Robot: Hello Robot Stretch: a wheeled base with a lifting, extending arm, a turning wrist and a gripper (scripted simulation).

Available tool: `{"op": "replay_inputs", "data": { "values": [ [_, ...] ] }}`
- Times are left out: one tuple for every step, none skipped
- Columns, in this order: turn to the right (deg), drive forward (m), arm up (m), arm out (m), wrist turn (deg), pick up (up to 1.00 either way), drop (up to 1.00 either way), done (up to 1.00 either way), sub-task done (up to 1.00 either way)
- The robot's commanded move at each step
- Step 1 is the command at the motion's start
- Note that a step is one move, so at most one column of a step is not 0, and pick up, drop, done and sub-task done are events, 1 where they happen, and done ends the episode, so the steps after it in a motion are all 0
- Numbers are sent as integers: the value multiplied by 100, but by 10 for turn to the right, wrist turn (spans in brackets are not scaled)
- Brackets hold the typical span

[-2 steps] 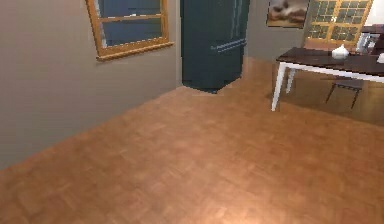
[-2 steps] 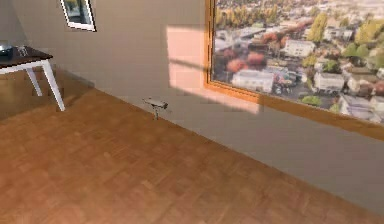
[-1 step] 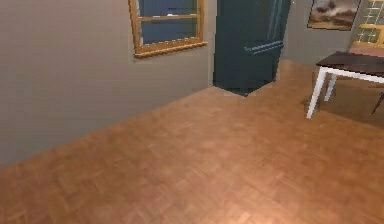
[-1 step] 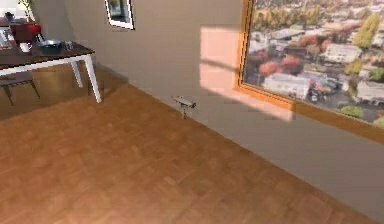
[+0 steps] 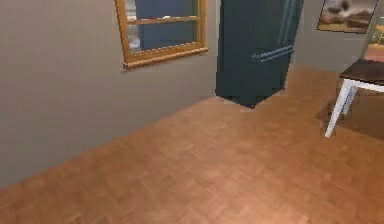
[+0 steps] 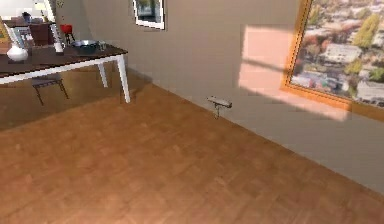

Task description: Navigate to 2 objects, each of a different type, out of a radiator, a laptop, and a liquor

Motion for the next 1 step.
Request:
{"op": "replay_inputs", "data": {
  "values": [
    [-360, 0, 0, 0, 0, 0, 0, 0, 0]
  ]
}}
